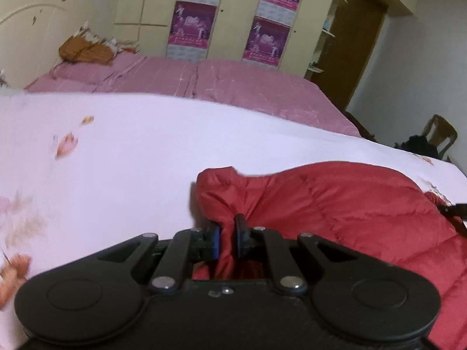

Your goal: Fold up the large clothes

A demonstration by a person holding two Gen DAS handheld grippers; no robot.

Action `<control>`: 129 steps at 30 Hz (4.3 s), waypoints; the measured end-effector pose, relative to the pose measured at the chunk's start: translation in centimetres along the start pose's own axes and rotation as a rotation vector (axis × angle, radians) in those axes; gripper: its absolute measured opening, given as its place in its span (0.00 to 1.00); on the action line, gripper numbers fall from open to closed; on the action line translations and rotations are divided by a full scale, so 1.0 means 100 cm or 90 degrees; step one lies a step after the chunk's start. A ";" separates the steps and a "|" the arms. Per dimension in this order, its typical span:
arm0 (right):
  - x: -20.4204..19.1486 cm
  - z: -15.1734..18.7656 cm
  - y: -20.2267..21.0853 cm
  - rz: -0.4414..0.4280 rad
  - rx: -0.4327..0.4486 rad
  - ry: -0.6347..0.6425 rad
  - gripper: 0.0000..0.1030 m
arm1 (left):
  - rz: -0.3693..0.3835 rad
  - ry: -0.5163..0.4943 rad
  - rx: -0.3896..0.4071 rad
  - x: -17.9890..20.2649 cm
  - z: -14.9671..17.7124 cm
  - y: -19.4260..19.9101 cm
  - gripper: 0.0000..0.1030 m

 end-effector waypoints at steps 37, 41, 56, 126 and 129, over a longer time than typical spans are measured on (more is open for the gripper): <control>-0.090 0.083 0.081 -0.006 0.046 0.187 0.61 | 0.023 -0.148 0.005 0.153 0.058 0.042 0.54; -0.092 0.084 0.131 -0.033 0.091 0.184 0.61 | 0.050 -0.122 0.050 0.165 0.062 0.082 0.55; -0.072 0.140 0.138 0.060 0.099 0.223 0.61 | -0.093 -0.126 0.044 0.144 0.106 0.100 0.58; 0.203 0.249 0.317 0.046 0.041 -0.296 0.55 | -0.097 0.338 0.231 0.105 0.286 0.331 0.79; 0.205 0.239 0.337 0.052 0.072 -0.288 0.31 | -0.020 0.388 0.227 0.108 0.290 0.328 0.70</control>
Point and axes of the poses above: each gripper's, at about its wrist camera, not at the fingertips, and y roughly against the way its jaws point, x to its right, z to its underside, the point moved 5 cm from there along -y, roughly the way its jaws point, and after that the axes turned 12 degrees about z, right-handed, at the moved point
